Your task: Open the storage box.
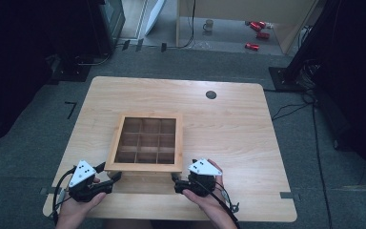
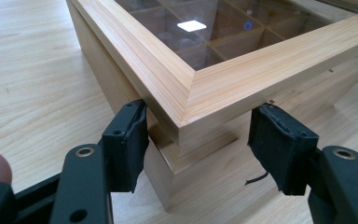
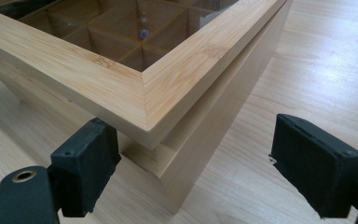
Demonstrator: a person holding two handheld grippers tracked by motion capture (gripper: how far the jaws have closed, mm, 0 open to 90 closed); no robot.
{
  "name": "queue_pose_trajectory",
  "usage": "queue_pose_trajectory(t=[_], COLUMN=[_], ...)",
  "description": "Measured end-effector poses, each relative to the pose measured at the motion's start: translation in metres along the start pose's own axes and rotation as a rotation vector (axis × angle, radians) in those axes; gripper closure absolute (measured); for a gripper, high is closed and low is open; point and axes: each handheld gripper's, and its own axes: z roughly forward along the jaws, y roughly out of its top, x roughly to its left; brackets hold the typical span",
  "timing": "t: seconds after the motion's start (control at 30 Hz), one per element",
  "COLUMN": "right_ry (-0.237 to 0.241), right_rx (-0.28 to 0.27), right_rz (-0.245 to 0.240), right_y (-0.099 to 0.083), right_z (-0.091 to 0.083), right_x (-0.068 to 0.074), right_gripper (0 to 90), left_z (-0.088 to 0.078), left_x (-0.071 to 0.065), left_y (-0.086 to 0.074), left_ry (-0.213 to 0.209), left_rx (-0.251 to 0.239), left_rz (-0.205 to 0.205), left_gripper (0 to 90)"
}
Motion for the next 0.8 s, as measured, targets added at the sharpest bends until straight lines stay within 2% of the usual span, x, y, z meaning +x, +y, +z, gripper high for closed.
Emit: queue_pose_trajectory(t=[0.17, 0.47, 0.7, 0.8], right_ry=[-0.003, -0.014, -0.012, -0.016], right_rx=[0.004, 0.003, -0.029, -0.046], right_rz=[-0.02, -0.062, -0.073, -0.078], right_y=[0.003, 0.014, 0.029, 0.038], right_z=[-0.001, -0.003, -0.008, -0.012], right_x=[0.0, 0.004, 0.004, 0.003], right_gripper=[14.9, 14.4, 14.1, 13.9], left_z=[-0.002, -0.01, -0.014, -0.015], left_x=[0.004, 0.022, 0.037, 0.043], left_y=[-0.001, -0.007, -0.014, -0.017], left_ry=[0.004, 0.013, 0.04, 0.075], left_rx=[-0.008, -0.017, -0.018, -0.006], left_rz=[-0.019, -0.077, -0.123, -0.126], left_gripper=[38.6, 35.1, 33.8, 33.8])
